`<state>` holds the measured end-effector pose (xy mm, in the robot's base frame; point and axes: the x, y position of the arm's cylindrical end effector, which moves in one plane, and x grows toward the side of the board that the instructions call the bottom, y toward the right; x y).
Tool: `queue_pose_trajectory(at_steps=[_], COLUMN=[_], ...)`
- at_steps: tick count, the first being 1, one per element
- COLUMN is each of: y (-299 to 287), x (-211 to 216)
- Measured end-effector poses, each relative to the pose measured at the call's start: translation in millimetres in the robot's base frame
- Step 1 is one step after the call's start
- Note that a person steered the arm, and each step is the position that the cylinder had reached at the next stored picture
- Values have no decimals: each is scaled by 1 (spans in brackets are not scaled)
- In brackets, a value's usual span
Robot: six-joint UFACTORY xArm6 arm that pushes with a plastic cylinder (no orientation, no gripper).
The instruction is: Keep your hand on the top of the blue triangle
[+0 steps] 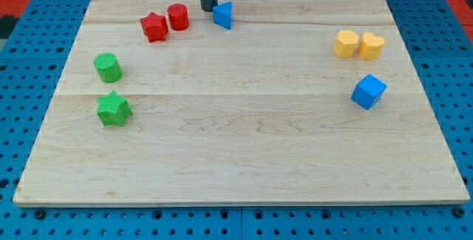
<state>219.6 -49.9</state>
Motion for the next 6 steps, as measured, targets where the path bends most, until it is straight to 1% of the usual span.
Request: queue_pose_trajectory(at_steps=[1,2,3,4,5,6], y=[0,0,14,43,59,-5], x=[-27,-26,-15,0,6,-14])
